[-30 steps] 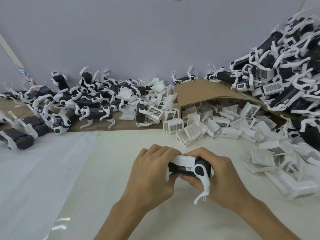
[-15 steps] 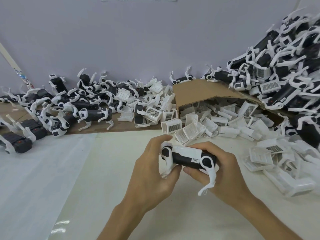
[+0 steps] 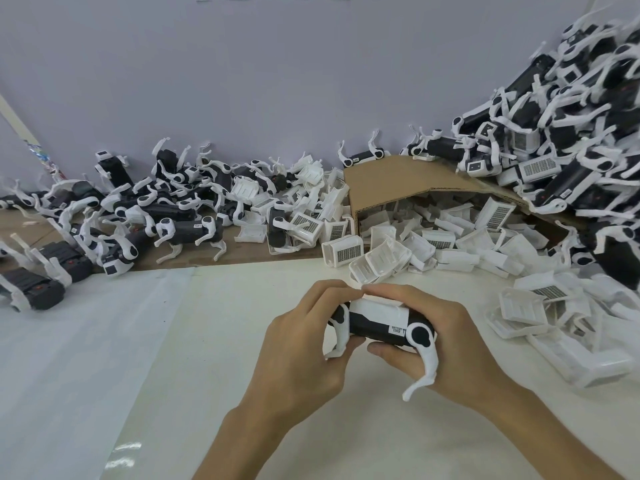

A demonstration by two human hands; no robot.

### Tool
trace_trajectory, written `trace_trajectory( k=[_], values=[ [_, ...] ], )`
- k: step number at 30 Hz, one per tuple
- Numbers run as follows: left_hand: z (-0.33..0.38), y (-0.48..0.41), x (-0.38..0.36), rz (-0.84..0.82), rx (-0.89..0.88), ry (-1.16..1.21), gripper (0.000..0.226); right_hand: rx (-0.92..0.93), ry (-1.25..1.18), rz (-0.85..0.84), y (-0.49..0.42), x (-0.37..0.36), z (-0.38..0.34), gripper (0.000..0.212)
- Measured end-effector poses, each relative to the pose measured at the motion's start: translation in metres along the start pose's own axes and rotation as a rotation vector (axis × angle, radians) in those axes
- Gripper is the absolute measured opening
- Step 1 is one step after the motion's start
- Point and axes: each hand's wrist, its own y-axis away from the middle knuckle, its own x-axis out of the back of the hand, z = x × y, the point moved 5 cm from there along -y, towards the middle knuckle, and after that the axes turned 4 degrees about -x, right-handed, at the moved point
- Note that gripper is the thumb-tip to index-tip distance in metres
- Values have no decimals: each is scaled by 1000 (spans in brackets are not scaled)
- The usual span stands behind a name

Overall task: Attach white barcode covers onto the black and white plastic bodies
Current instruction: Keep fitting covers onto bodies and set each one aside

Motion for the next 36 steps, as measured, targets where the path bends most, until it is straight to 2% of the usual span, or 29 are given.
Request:
trace_trajectory(
  k=[8,11,13,15,16,18,19,20,21,23,25,26,27,29,30,33,35,36],
  values=[
    [1,0,2,54,-16,-58,44,35,0,10,2,-3,1,49],
    [5,-1,4,131,-42,-115,55,-63,-13,-9,-1,1,10,66],
    [8,-1,8,214,-43,-116,59,-196,-138,-35,-7,7,18,77],
    [10,-1,9,275,-38,-107,68,-357,-394,-16,-10,12,22,62],
    [10,0,8,288,-37,-100,74,-395,-436,-46,-11,13,21,50],
    [11,1,7,308,-47,-69,82,-283,-529,-273,-6,5,10,33],
    [11,1,6,314,-56,-55,84,-132,-494,-308,-3,1,-2,35],
    [10,2,5,313,-64,-47,86,-76,-562,-305,-1,3,-8,35],
    [10,2,6,308,-71,-45,87,-134,-608,-323,-2,0,-10,43],
    [9,2,7,300,-76,-49,91,-157,-746,-479,10,-8,-10,52],
    [9,1,8,293,-89,-59,91,-272,-836,-376,5,-2,9,69],
    [9,1,8,286,-101,-61,90,-392,-957,-455,1,-9,8,68],
    [9,2,7,269,-113,-57,89,-331,-903,-433,-7,-6,-2,66],
    [11,2,3,210,-134,-49,86,-422,-948,-561,0,-8,1,69],
    [12,3,0,178,-141,-57,85,-541,-997,-600,3,-11,7,67],
    [12,3,-6,140,-111,-86,88,-582,-880,-492,1,-13,9,48],
    [5,2,-7,144,-31,-78,95,-571,-846,-309,0,-9,13,39],
    [0,2,-8,149,11,-69,98,-529,-730,-190,-1,-5,17,33]
  ],
)
